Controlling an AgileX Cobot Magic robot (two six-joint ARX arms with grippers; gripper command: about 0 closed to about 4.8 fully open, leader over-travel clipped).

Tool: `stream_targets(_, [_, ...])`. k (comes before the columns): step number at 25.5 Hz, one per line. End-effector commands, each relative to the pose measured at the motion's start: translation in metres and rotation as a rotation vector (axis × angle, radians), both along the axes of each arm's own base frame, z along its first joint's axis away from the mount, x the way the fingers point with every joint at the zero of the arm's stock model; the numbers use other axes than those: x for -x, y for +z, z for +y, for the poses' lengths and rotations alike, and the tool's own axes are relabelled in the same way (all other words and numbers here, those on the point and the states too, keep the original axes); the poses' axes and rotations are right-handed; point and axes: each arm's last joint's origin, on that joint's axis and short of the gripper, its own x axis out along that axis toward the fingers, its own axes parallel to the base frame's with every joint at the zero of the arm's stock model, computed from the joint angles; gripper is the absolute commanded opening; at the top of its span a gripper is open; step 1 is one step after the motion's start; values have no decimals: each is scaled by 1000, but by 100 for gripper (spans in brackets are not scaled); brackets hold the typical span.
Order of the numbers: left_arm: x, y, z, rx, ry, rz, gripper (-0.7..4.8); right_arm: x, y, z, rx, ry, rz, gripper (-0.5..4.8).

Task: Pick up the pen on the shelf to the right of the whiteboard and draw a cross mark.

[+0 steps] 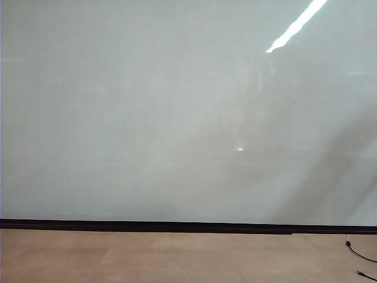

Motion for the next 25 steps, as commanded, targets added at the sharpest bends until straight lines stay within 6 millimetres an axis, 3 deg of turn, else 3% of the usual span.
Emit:
stream_targets(1, [0,2,0,-4,-4,-8,-5,-10,-1,-6,21,16,-9,473])
stream_targets(25, [0,2,0,-4,-4,-8,-4,-69,-39,-32,-42,85,44,470])
